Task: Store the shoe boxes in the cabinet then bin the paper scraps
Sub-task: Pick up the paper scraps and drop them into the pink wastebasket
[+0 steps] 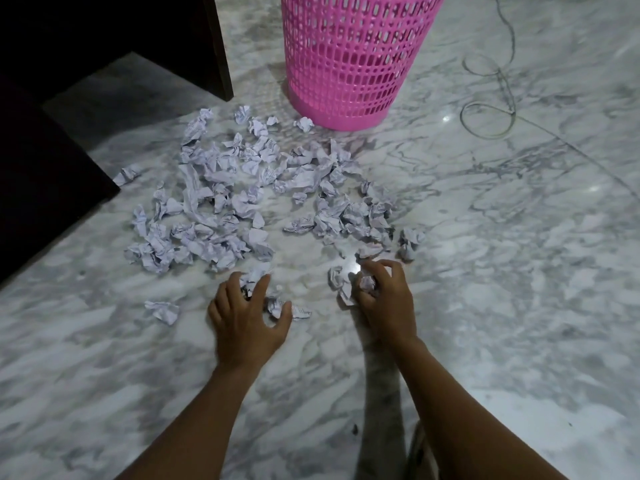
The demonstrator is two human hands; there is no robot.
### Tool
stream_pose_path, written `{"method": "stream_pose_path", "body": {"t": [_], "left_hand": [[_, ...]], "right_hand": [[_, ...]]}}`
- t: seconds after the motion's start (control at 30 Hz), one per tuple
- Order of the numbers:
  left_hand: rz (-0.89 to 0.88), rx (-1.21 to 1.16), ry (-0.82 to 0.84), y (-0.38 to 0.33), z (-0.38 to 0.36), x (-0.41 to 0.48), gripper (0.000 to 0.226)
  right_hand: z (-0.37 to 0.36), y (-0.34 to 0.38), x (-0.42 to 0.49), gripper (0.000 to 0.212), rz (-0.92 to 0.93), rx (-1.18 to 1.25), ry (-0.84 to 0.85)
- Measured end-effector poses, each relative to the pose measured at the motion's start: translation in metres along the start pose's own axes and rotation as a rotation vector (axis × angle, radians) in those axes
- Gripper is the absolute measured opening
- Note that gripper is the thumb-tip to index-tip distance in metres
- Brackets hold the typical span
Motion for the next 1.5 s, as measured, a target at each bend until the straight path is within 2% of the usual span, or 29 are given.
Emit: {"method": "stream_pose_path", "body": {"t": [0.07,0.13,0.2,0.27,0.33,0.4,0.5,0.6,0.7,0.77,0.83,1.0,1.1,1.23,1.5], "left_hand": [[-0.040,-0.038,-0.019,-0.004,-0.006,0.000,0.042],[-0.069,-0.069,-0.011,-0.006,-0.012,0.001,0.039],[-0.075,-0.098,0.006,-0.008,-0.015,0.002,0.039],[-0.070,-0.102,0.002,-0.008,-0.014,0.003,0.037],[-0.063,-0.107,0.004,-0.009,-0.011,0.006,0.031],[-0.062,-0.144,0.003,-0.010,-0.006,0.009,0.020],[-0.073,-0.309,0.007,-0.012,0.004,0.013,0.020],[0.060,-0.382,-0.035,0.002,0.019,0.017,0.016],[0.135,-0.317,-0.195,0.021,0.047,0.020,0.018],[0.131,-0.225,-0.325,0.038,0.067,0.020,0.022],[0.206,-0.110,-0.378,0.063,0.076,0.019,0.029],[0.447,0.055,-0.179,0.105,0.057,0.009,0.028],[0.402,0.122,-0.104,0.102,0.047,0.007,0.032],[0.267,0.133,-0.083,0.094,0.045,0.011,0.032],[0.119,-0.120,-0.181,0.065,0.056,0.028,0.025]], "right_hand": [[-0.007,0.003,-0.001,0.040,0.037,0.009,0.003],[-0.008,0.008,-0.001,0.035,0.050,0.062,-0.020],[0.003,0.005,0.000,0.032,-0.011,0.148,-0.121],[0.014,0.004,-0.001,0.038,-0.077,0.217,-0.218],[0.015,0.016,-0.003,0.042,-0.034,0.238,-0.249],[0.000,0.033,-0.005,0.038,0.045,0.226,-0.173],[-0.034,0.047,-0.012,0.036,0.116,0.043,-0.013],[-0.046,0.050,-0.014,0.037,0.149,-0.084,0.013],[-0.053,0.056,-0.009,0.044,0.173,-0.020,0.110],[-0.054,0.061,-0.006,0.045,0.180,0.019,0.121],[-0.054,0.065,-0.004,0.044,0.167,0.059,0.115],[-0.059,0.079,0.006,0.046,0.125,0.151,0.125],[-0.060,0.088,0.011,0.046,0.136,0.193,0.136],[-0.063,0.092,0.013,0.048,0.155,0.192,0.098],[-0.069,0.092,0.013,0.049,0.139,0.205,0.098]]}}
Point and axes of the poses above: each hand's wrist, its own x-axis towards the middle knuckle, its own z-axis out of the back of the hand, y = z × x, the point moved 9 cm from there along x, towards the middle knuckle, and after that the axes turned 7 degrees about -x, right-handed, at the moved point
